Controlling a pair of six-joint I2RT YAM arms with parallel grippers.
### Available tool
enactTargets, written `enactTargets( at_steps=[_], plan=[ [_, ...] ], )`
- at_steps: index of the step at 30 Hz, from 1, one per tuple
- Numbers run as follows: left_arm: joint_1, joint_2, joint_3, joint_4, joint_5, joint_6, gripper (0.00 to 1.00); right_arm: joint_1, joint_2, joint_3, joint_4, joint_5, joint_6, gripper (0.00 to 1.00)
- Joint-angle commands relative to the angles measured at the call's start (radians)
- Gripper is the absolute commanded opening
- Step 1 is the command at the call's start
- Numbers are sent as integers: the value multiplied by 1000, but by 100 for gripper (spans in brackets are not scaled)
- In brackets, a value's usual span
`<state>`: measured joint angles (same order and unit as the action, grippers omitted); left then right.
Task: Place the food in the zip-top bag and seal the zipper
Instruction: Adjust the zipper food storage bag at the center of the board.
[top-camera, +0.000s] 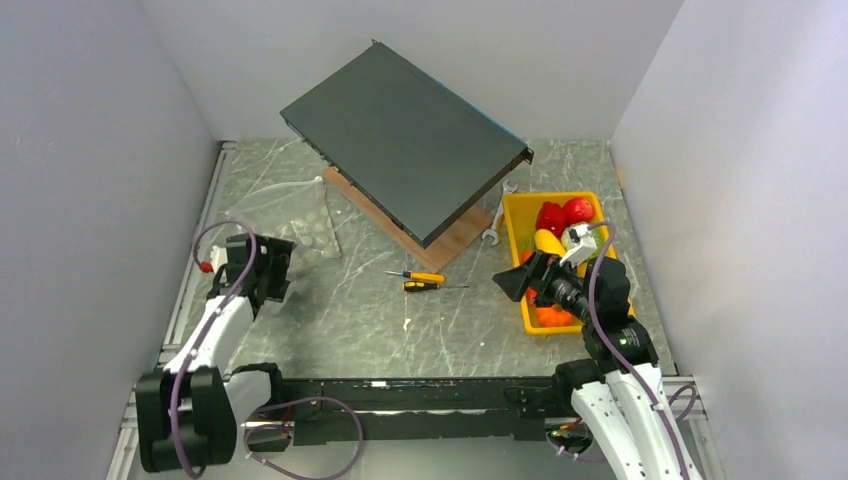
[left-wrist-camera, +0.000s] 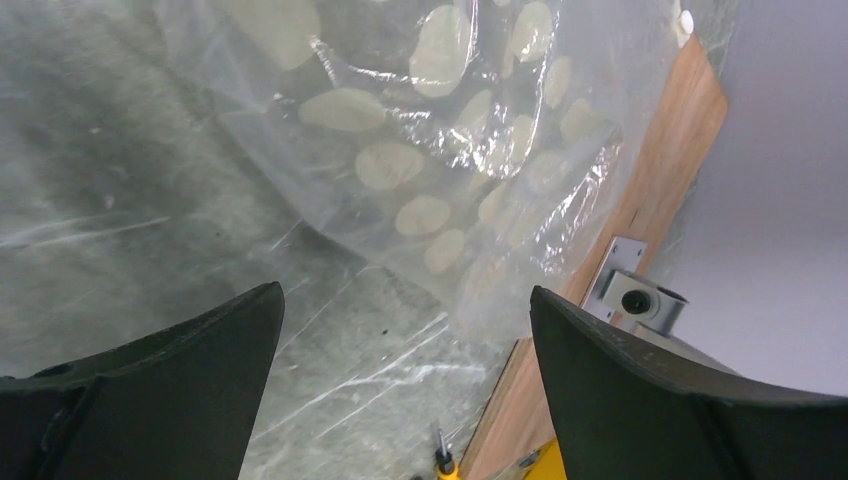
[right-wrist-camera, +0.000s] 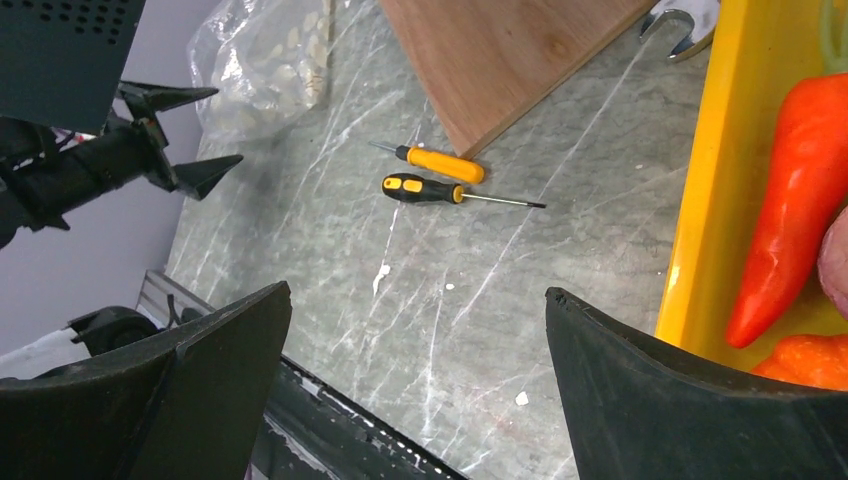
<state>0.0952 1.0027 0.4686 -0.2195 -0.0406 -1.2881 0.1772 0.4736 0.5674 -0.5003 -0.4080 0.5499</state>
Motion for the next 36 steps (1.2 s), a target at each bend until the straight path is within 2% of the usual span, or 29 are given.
enactTargets(
  at_steps=[1, 4, 7, 11, 15, 17, 20, 24, 27, 32, 36],
  plan=[
    [5, 125, 73, 127, 31, -52, 98, -2, -20, -6, 6, -19, -25, 100],
    [9, 224, 101, 154, 31, -29, 93, -1, -19, -12, 9, -17, -27, 100],
    [9, 287, 128, 197, 31, 55, 77, -1, -3, -16, 22, -33, -30, 100],
    [19, 348, 162, 151, 31, 182, 50, -1, 23, -32, 40, -49, -32, 100],
    [59, 369, 136, 178, 111, 291, 22, 0, 40, -54, 57, -47, -24, 100],
    [60, 365, 148, 154, 148, 371, 12, 4, 60, -57, 57, -48, -29, 100],
    [61, 340, 178, 80, 216, 506, 3, 25, 100, -72, 70, -56, -29, 100],
    [51, 260, 207, -71, 315, 673, 0, 84, 130, -109, 126, -71, 7, 100],
    [-9, 141, 199, -190, 314, 735, 0, 156, 147, -127, 173, -57, 49, 100],
    [-162, -40, 217, -419, 241, 755, 0, 271, 177, -131, 225, -6, 105, 100],
    [-244, -115, 243, -524, 383, 809, 0, 329, 190, -159, 314, -16, 178, 100]
  ],
)
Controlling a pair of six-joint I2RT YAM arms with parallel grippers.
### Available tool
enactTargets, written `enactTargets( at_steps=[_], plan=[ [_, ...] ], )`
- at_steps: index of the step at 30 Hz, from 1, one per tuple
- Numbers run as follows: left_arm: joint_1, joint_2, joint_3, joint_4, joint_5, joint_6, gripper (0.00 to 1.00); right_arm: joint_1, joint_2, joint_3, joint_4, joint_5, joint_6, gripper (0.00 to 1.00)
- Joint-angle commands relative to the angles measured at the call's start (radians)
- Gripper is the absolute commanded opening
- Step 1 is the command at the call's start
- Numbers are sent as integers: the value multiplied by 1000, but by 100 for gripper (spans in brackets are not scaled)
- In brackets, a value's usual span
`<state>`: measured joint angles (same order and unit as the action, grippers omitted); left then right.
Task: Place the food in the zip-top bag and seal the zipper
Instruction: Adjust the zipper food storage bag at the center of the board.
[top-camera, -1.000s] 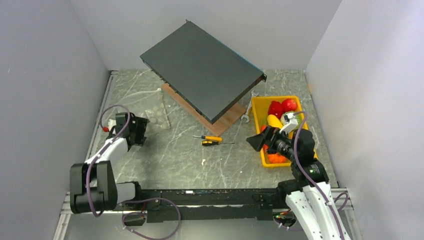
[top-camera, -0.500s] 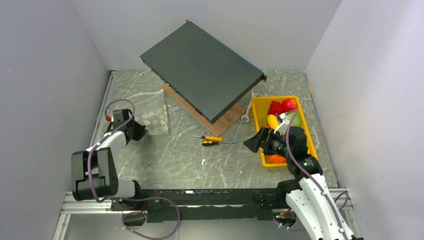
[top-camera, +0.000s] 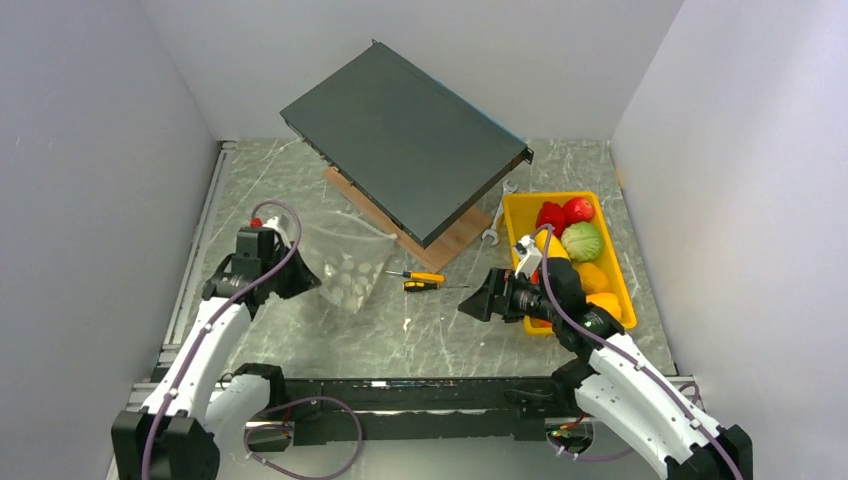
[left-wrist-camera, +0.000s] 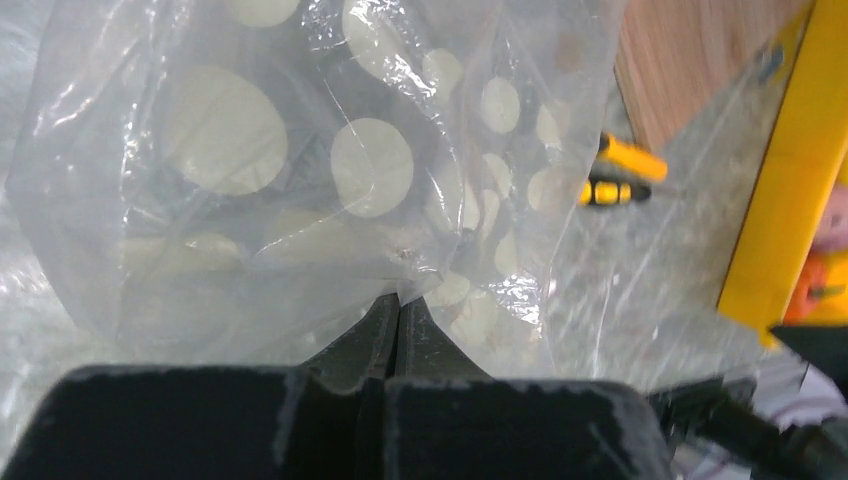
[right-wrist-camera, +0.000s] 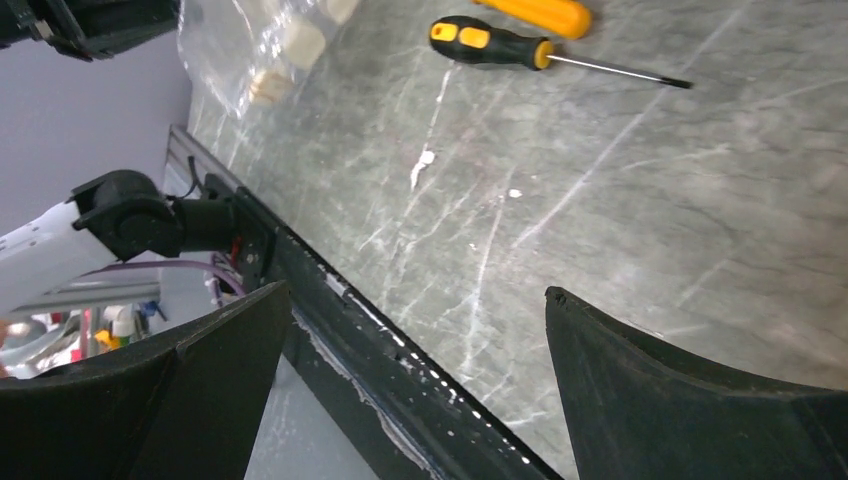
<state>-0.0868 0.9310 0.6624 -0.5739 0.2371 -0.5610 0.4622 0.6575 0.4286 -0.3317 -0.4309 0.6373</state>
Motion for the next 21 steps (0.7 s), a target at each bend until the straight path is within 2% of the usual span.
enactTargets(
  at_steps=[1, 4, 8, 9, 10, 11, 12, 14, 16, 17, 18, 21],
  plan=[
    [-84, -46, 68, -196, 133, 76, 0, 55, 11, -29, 170, 2, 106, 100],
    [-105, -69, 100, -257, 130, 67, 0, 81, 44, -24, 215, -4, 137, 100],
    [-106, -90, 132, -367, -22, 111, 0, 106, 88, 2, 236, 15, 112, 100],
    [-106, -86, 140, -384, -56, 123, 3, 108, 96, -2, 251, 21, 109, 100],
    [-105, -78, 151, -405, -95, 127, 14, 108, 106, -9, 268, 25, 112, 100],
    [-105, -66, 178, -437, -135, 128, 33, 108, 120, -16, 291, 24, 72, 100],
    [-105, -49, 204, -469, -181, 128, 48, 109, 136, -23, 315, 17, 123, 100],
    [-105, -45, 241, -495, -233, 125, 66, 118, 167, -34, 366, 0, 148, 100],
    [-105, -61, 267, -485, -270, 120, 75, 137, 190, -37, 394, 2, 159, 100],
    [-105, -69, 277, -470, -254, 117, 76, 146, 196, -36, 391, 10, 158, 100],
    [-105, -81, 279, -433, -215, 118, 77, 153, 198, -32, 385, 16, 155, 100],
    [-111, -107, 224, -271, 22, 123, 76, 163, 180, -26, 362, 44, 152, 100]
  ],
)
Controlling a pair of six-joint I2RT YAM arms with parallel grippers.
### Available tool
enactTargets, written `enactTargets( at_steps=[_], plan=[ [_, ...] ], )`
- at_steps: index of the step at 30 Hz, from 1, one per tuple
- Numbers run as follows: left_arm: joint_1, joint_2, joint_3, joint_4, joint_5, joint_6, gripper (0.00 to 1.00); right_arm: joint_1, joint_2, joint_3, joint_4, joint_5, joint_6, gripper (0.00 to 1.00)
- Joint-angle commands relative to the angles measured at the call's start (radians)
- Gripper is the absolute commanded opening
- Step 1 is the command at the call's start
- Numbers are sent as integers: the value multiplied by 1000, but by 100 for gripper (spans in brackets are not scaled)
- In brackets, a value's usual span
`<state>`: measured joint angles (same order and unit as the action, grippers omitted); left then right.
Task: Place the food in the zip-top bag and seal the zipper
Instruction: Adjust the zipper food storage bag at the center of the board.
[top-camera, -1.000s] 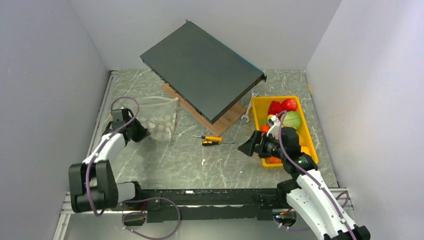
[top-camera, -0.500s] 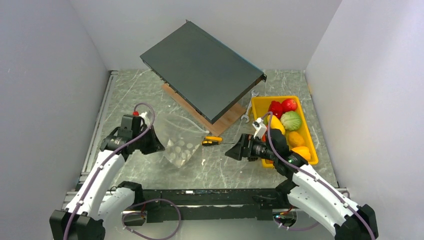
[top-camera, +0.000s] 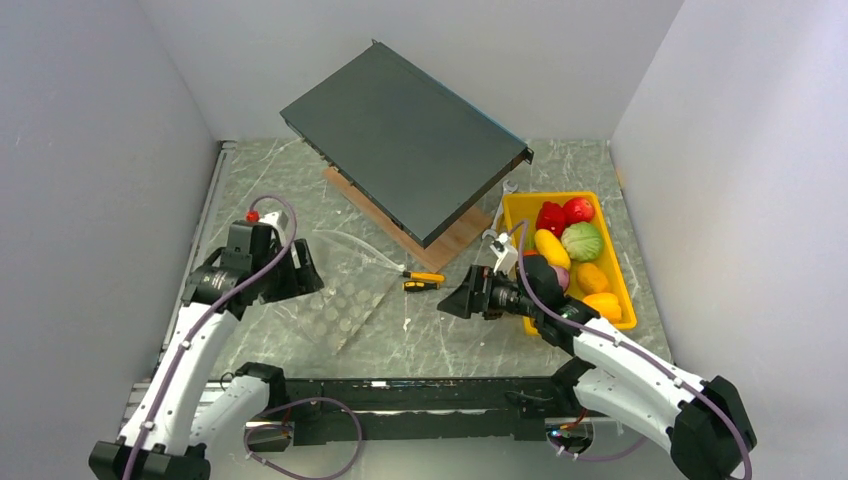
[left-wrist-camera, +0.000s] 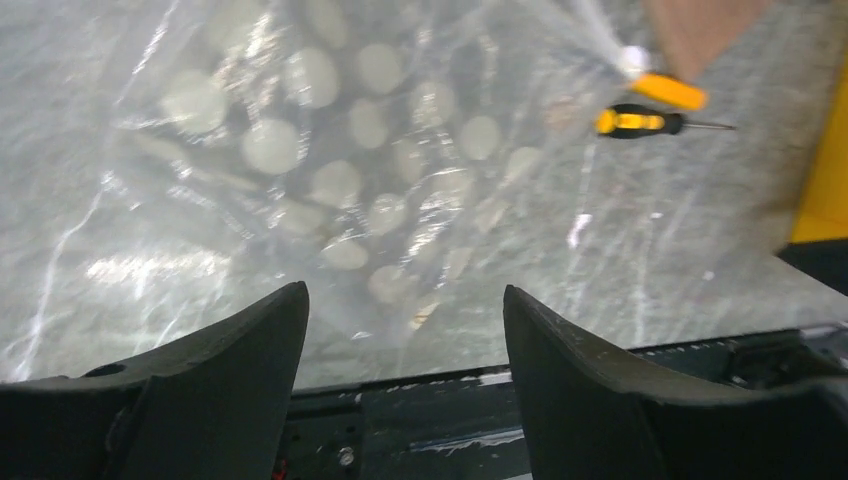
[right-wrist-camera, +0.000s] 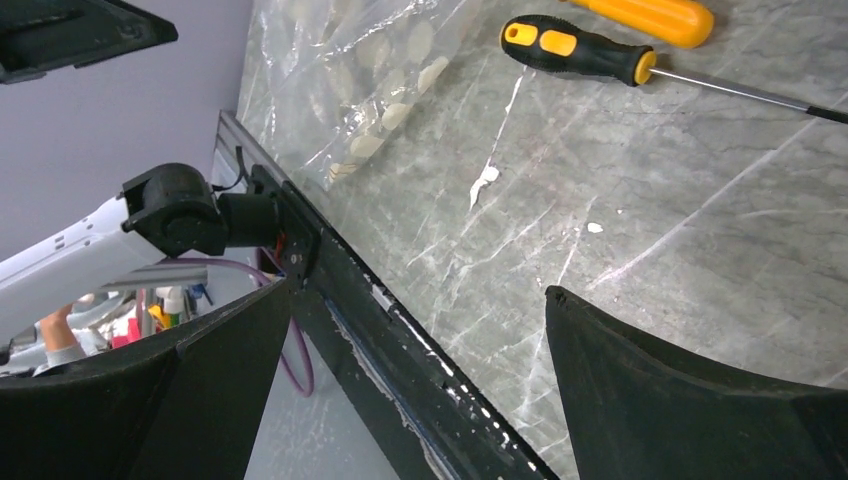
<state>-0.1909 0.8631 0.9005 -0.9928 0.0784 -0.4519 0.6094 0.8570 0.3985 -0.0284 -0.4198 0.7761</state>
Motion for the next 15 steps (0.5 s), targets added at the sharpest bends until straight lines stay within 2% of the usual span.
enactTargets(
  at_steps=[1, 3, 8, 11, 15],
  plan=[
    [-29, -34, -49, 198, 210, -1, 73, 17, -28, 0, 56, 45, 16, 100],
    [-132, -7, -81, 272, 164, -45, 71, 16, -40, -9, 64, 51, 26, 100],
    [-380, 78, -140, 426, -61, -161, 70, 21, -11, -20, 101, 32, 65, 100],
    [-479, 132, -174, 494, -192, -214, 70, 26, -12, -39, 133, 33, 76, 100],
    [-536, 193, -230, 539, -226, -305, 63, 29, -17, -46, 157, 42, 65, 100]
  ],
)
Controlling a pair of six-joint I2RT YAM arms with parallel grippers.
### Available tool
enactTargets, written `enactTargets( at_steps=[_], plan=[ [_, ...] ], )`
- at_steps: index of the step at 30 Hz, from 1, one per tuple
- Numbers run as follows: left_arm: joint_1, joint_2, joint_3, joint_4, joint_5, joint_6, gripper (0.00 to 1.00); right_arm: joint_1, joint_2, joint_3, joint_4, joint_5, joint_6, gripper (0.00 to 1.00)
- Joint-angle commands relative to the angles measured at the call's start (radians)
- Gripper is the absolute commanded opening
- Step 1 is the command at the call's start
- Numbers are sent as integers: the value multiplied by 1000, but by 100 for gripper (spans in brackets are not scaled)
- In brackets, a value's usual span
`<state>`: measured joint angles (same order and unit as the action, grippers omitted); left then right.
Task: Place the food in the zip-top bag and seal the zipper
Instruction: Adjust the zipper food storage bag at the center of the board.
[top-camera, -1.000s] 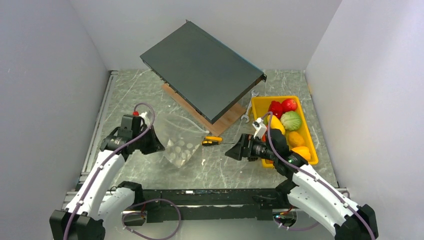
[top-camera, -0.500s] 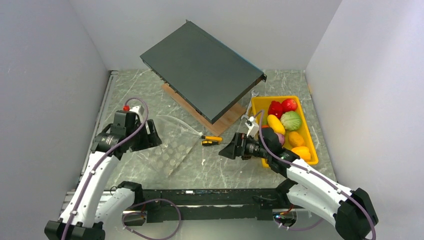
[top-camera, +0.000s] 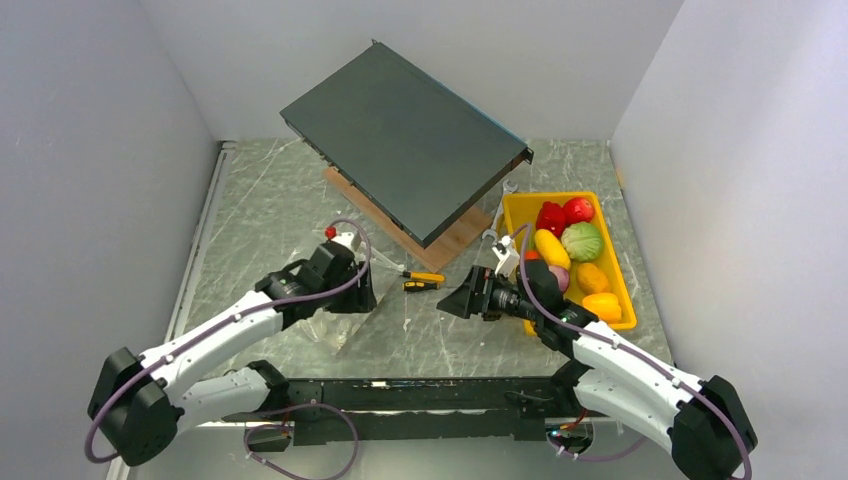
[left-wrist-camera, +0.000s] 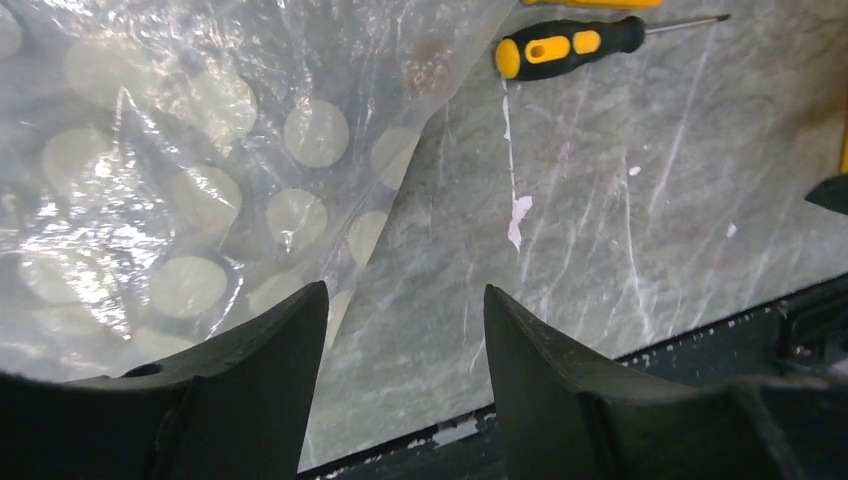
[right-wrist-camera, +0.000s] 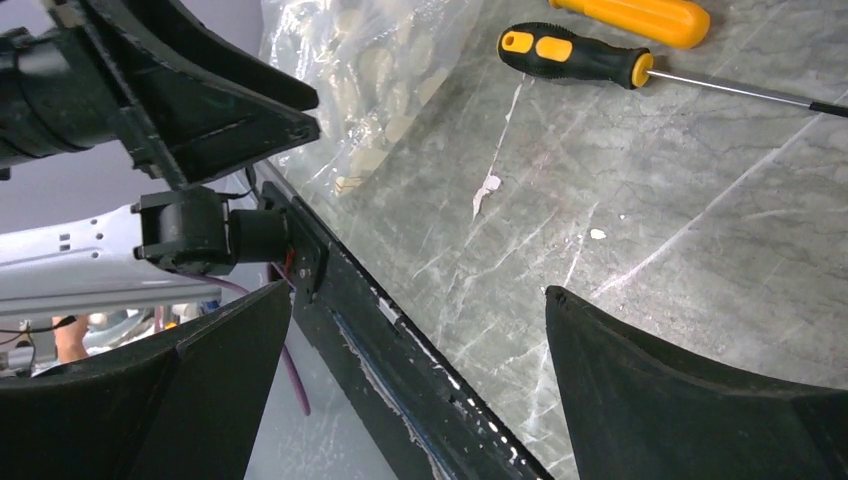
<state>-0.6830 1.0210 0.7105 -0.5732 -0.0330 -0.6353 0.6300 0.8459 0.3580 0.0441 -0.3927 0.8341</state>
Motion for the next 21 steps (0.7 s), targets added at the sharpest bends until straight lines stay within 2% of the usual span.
enactTargets(
  at_steps=[1, 4, 7, 13, 18, 21],
  plan=[
    [-53, 36, -63, 118, -123, -161, 62, 10, -3, -5, 89, 21, -3, 100],
    [-65, -10, -154, 44, -194, -310, 64, 9, 34, -5, 128, 42, -28, 100],
    [-65, -134, -225, -25, -255, -411, 67, 10, 108, -1, 226, 44, -38, 100],
    [-64, -385, -205, -388, -423, -595, 77, 15, 255, 38, 354, 43, 3, 97],
    [-64, -593, -110, -481, -451, -523, 79, 30, 271, 18, 415, 46, 40, 94],
    [-63, -626, -53, -414, -443, -422, 79, 32, 221, 6, 377, 69, 24, 94]
  ],
)
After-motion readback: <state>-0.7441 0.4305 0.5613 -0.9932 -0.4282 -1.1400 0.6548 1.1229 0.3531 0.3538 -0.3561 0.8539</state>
